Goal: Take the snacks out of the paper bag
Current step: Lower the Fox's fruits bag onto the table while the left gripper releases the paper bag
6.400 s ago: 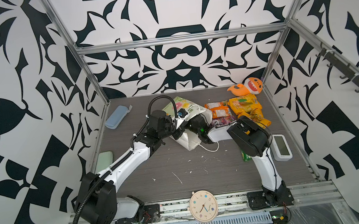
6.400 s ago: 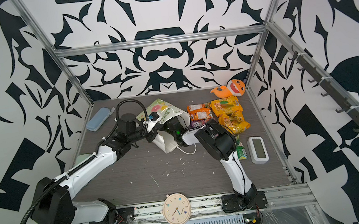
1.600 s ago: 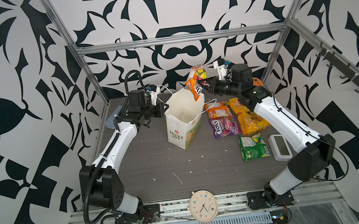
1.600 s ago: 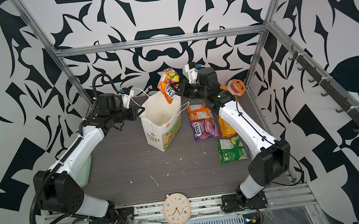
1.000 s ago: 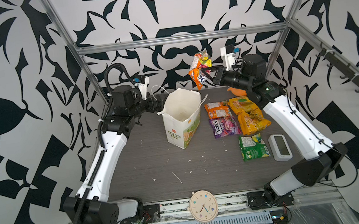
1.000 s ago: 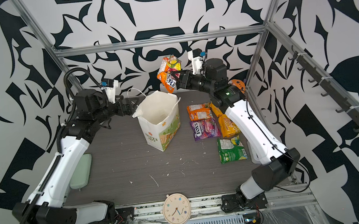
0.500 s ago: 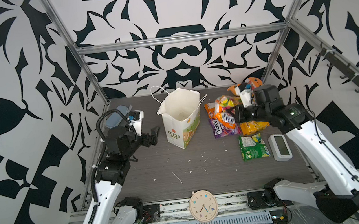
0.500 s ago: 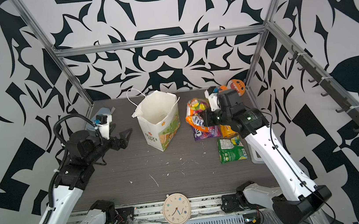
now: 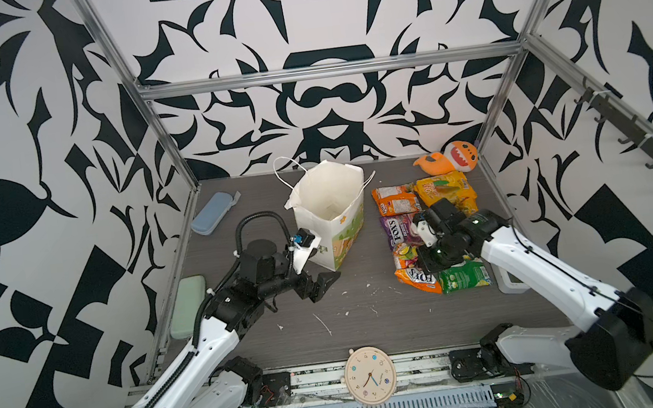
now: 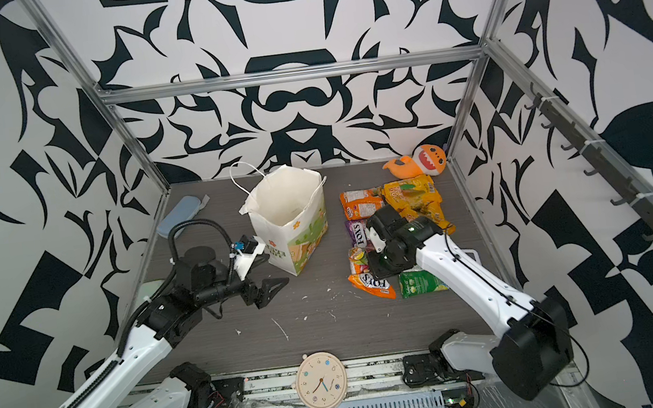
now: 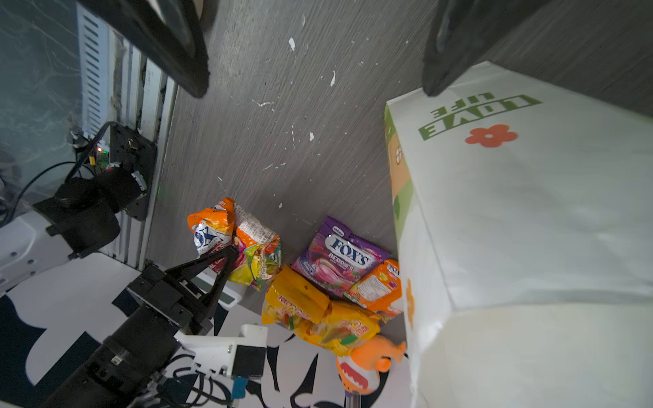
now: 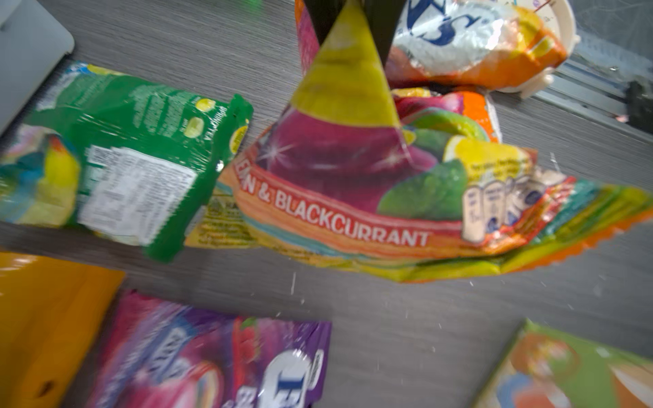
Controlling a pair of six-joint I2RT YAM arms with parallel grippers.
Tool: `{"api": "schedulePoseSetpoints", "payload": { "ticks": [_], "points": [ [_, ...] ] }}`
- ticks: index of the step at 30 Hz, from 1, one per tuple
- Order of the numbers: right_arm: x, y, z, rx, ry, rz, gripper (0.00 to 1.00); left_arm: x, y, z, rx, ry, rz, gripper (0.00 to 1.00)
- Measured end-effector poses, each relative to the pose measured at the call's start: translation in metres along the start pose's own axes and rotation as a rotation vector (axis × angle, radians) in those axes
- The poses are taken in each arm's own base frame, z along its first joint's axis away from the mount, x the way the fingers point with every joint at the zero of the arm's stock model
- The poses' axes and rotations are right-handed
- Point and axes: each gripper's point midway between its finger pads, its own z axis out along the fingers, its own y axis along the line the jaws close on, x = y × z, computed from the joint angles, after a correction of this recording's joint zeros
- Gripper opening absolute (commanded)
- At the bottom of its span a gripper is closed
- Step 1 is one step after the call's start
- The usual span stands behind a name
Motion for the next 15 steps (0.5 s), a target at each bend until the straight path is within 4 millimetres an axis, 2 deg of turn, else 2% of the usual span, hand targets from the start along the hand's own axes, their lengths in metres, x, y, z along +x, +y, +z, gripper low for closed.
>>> {"api": "schedulePoseSetpoints", "payload": {
  "ticks": [4, 9, 11, 15],
  "points": [
    [0.003, -0.008, 0.030, 0.063, 0.077, -0.014, 0.00, 0.009, -0.001, 0.013, 0.017, 0.043, 0.001, 0.95],
    [0.005, -0.022, 0.054, 0.138, 0.137, -0.027, 0.02, 0.004, 0.000, 0.015, 0.011, 0.020, 0.031, 0.95],
    [0.005, -0.027, 0.061, 0.165, 0.153, -0.030, 0.12, 0.001, 0.001, 0.015, 0.004, 0.012, 0.039, 0.95],
    [0.003, -0.037, 0.067, 0.213, 0.165, -0.011, 0.42, -0.001, 0.003, 0.016, -0.006, 0.005, 0.054, 0.95]
  ]
}}
